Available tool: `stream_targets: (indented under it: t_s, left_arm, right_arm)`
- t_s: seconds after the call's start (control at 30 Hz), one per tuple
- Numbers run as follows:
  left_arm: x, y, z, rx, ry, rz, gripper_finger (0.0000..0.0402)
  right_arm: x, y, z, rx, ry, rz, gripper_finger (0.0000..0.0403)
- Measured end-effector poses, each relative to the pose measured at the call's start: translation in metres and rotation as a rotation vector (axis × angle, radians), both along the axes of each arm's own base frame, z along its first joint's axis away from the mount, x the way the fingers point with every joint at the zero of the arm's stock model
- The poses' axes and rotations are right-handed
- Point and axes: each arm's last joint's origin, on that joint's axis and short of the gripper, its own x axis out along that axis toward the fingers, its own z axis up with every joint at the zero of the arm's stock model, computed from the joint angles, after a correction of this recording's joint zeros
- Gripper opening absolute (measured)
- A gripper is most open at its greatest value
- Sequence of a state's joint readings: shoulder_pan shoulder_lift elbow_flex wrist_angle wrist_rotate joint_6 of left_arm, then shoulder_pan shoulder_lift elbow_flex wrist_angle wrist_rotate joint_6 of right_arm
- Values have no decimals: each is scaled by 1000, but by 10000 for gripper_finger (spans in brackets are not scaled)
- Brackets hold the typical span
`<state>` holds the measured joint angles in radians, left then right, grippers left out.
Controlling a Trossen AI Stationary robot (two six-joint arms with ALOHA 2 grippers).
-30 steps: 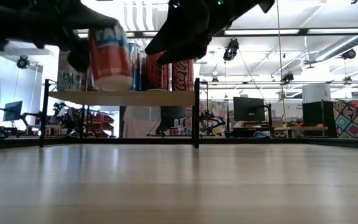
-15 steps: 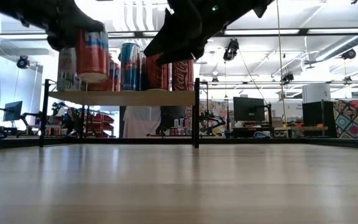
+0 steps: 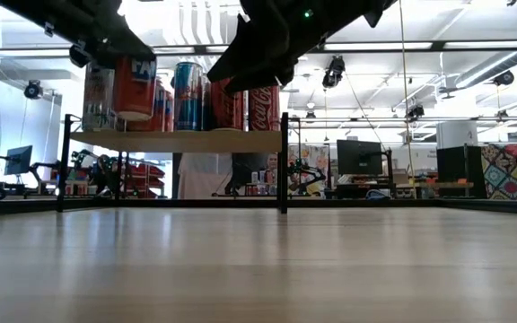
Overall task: Place canned beverage on shelf
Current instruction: Put the red soda can on the shelf aligned with the other red soda cans
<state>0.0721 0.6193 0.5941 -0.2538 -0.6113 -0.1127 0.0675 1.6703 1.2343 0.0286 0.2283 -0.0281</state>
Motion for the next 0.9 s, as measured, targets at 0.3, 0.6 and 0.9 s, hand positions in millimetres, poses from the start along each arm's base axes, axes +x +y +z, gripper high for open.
stream_targets:
  t_s: [0.3, 0.6, 0.9]
  left_arm:
    - [-2, 11, 4, -21, -48, 88, 287]
    - [5, 12, 0, -53, -55, 80, 297]
    - [4, 12, -1, -70, -66, 108, 299]
  right_arm:
    - [0, -5, 1, 7, -8, -16, 354]
    - [1, -7, 1, 9, -8, -22, 354]
    - [0, -6, 1, 17, -10, -25, 354]
